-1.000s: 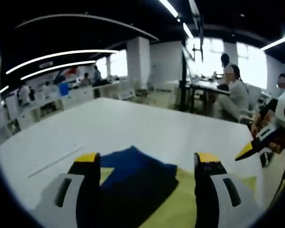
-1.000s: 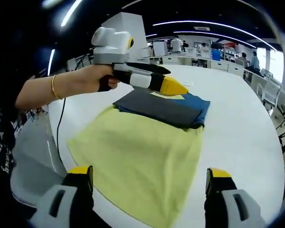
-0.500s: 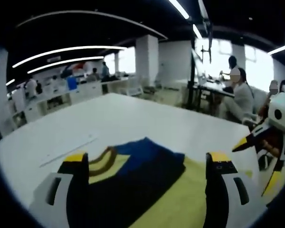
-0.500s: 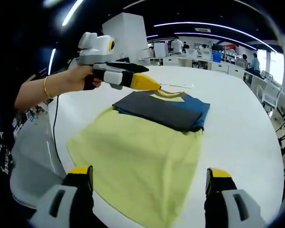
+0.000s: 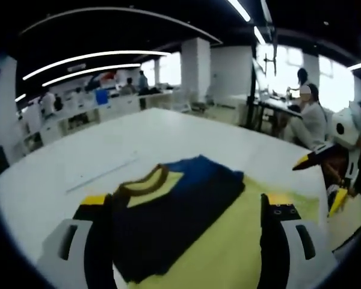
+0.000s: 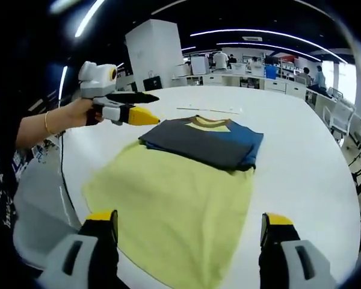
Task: Fold the garment on the visible template until the final outline fits inside the template.
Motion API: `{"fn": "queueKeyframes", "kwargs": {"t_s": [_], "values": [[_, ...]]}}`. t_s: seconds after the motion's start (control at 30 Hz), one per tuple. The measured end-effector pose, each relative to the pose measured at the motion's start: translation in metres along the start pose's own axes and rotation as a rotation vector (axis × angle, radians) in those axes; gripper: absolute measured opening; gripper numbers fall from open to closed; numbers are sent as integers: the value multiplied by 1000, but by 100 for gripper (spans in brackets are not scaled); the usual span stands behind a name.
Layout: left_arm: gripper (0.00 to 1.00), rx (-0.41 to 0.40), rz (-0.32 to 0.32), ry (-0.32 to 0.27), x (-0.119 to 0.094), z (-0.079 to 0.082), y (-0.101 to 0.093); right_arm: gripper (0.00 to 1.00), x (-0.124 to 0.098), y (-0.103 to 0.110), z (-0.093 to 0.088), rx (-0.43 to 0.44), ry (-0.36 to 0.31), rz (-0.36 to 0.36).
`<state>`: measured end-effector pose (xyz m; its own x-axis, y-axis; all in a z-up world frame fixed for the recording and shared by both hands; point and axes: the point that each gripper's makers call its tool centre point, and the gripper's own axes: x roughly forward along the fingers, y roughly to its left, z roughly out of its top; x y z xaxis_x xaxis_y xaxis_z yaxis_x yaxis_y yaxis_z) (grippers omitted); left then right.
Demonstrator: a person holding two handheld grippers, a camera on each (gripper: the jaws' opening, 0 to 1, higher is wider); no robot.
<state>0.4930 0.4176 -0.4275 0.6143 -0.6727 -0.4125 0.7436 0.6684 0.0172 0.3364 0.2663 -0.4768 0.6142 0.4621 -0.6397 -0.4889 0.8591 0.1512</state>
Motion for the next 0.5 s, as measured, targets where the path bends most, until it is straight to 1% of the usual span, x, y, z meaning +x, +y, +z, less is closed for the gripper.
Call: {"fn": "queueKeyframes", "kwargs": {"t_s": [0.13, 0.33, 0.37, 0.5], "values": [[99, -13, 7, 30, -11, -17, 5, 100, 2, 0, -1, -5, 10, 7], [98, -23, 13, 46, -32, -35, 7, 100, 2, -2, -3, -11, 20, 7], [97, -22, 18, 57, -37, -40, 8, 99, 2, -3, -5, -10, 23, 6], [97, -8, 37, 56, -51, -48, 7, 99, 2, -3, -8, 0, 27, 7]]}}
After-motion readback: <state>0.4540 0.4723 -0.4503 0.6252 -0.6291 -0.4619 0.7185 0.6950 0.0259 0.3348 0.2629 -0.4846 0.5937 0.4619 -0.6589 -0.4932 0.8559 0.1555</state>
